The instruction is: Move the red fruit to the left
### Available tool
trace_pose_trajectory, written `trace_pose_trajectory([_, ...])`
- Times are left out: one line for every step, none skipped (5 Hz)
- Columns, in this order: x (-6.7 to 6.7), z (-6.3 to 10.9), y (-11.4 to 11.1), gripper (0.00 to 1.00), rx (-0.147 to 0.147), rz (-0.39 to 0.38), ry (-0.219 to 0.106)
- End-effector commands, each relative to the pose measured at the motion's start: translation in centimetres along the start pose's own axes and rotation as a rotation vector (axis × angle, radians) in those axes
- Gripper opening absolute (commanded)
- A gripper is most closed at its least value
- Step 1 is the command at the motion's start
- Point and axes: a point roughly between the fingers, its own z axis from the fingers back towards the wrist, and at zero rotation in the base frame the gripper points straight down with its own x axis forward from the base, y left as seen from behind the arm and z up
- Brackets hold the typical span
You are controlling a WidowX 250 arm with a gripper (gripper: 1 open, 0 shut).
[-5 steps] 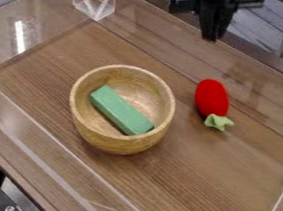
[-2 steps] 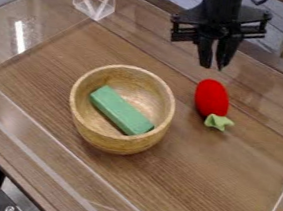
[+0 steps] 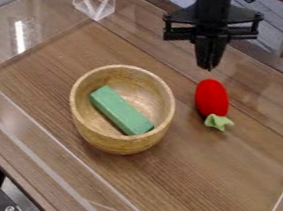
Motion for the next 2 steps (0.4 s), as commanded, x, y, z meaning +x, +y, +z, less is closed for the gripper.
trace_pose_trajectory([0.3, 3.9, 0.0, 1.0, -0.052, 0.051, -0.067])
trace_pose_trajectory([-0.8, 3.9, -0.2, 0.0, -0.043, 0.097, -0.076])
